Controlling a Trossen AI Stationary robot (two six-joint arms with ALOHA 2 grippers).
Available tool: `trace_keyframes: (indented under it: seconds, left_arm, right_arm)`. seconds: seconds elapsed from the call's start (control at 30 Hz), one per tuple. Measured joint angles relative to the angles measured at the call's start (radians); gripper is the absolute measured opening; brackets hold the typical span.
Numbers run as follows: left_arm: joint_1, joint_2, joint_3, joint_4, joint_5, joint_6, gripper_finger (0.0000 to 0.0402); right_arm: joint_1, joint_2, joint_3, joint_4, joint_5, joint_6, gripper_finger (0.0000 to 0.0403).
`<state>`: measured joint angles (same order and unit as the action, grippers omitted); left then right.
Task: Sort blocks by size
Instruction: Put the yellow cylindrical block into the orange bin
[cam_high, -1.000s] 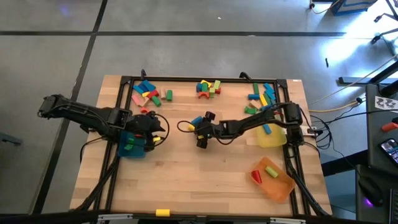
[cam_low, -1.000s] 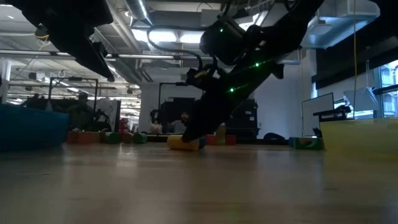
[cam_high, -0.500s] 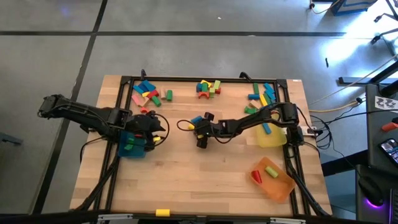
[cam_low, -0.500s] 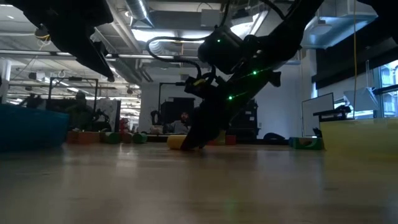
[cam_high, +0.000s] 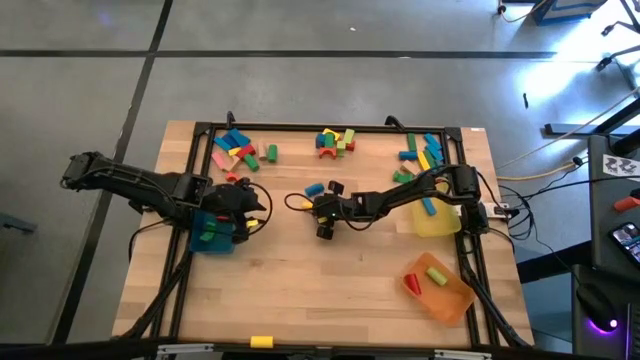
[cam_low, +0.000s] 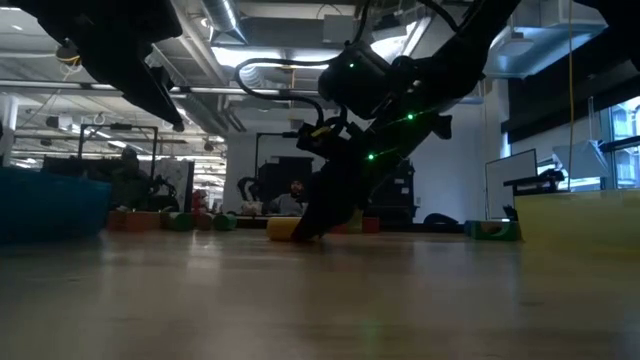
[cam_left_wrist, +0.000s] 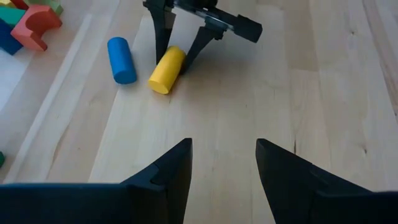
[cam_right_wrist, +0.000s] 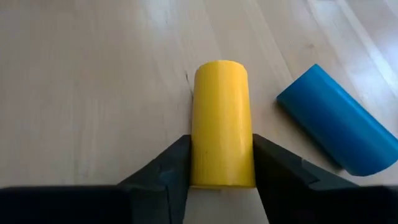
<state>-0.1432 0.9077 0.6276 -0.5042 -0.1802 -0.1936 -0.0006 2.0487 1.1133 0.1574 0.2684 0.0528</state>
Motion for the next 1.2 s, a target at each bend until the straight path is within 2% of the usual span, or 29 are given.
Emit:
trace_keyframes:
  seconds: [0.1, 0.27, 0.4, 0.57, 0.67, 1.03, 1.2]
  left_arm:
    - [0.0, 0.0, 0.0, 0.0, 0.0, 0.0, 0.0162]
    - [0.0, 0.0, 0.0, 0.0, 0.0, 0.0, 0.0162]
    - [0.0, 0.0, 0.0, 0.0, 0.0, 0.0, 0.0162]
    - [0.0, 0.0, 0.0, 0.0, 0.0, 0.0, 0.0162]
    - [0.0, 0.0, 0.0, 0.0, -0.001, 0.0, 0.0162]
    - [0.0, 0.0, 0.001, -0.004, -0.004, 0.0, 0.0162]
    - [0.0, 0.0, 0.001, -0.003, -0.004, 0.0, 0.0162]
  right_arm:
    - [0.0, 0.0, 0.0, 0.003, 0.002, 0.0, 0.0171]
    - [0.0, 0.0, 0.0, 0.004, 0.008, -0.008, 0.0141]
    - [0.0, -0.004, 0.0, 0.019, 0.008, -0.008, 0.0138]
    - [0.0, -0.017, 0.0, 0.02, 0.008, -0.008, 0.017]
    - [0.001, -0.024, 0.0, 0.018, 0.008, -0.008, 0.0174]
    - [0.008, -0.111, 0.0, -0.038, 0.008, -0.034, 0.0089]
    - [0.007, -0.114, 0.0, -0.066, -0.016, -0.038, 0.0064]
